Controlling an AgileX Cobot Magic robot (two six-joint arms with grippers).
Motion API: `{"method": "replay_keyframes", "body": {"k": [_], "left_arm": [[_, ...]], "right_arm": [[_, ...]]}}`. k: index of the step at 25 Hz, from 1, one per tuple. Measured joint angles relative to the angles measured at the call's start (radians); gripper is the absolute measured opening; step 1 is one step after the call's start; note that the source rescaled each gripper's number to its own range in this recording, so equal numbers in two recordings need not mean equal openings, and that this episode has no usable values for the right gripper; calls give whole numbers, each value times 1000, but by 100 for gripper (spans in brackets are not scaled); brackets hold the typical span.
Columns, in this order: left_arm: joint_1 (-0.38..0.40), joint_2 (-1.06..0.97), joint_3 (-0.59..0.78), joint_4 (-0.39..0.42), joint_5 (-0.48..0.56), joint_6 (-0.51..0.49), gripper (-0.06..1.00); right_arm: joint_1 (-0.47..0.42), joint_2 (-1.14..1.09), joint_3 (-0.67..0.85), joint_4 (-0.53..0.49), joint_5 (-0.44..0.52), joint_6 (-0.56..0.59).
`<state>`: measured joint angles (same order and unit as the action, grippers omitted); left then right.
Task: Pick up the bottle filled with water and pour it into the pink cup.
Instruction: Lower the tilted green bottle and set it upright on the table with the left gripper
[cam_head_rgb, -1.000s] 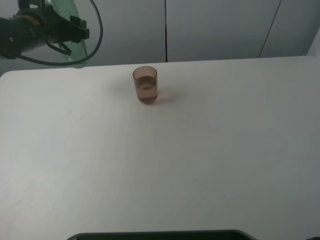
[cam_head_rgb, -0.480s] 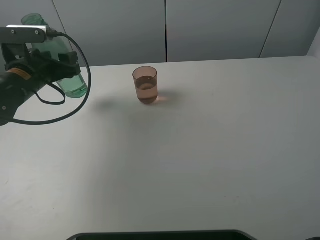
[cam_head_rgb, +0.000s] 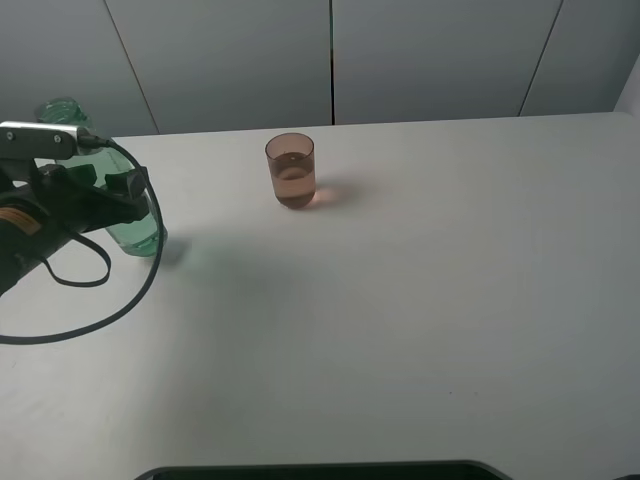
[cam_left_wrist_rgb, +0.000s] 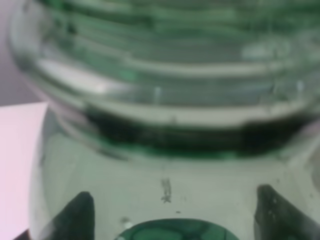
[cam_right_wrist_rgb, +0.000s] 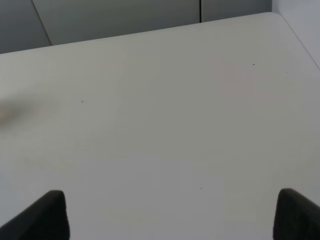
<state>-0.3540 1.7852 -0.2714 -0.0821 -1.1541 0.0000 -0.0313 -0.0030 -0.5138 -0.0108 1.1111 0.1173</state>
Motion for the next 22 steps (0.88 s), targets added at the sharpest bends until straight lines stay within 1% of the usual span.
{"method": "replay_keyframes", "body": {"k": [4, 6, 9, 16, 22], "left_arm": [[0, 0, 54, 7, 2, 0, 1], [-2, 0, 59, 7, 2, 24, 1], [-2, 7, 59, 14, -6, 33, 0], [-2, 78, 46, 82, -90, 41, 0], [-2, 82, 46, 109, -99, 43, 0]], "right_arm": [[0, 0, 0, 0, 0, 0], [0, 0, 0, 0, 0, 0], [0, 0, 0, 0, 0, 0], [0, 0, 0, 0, 0, 0], [0, 0, 0, 0, 0, 0]]}}
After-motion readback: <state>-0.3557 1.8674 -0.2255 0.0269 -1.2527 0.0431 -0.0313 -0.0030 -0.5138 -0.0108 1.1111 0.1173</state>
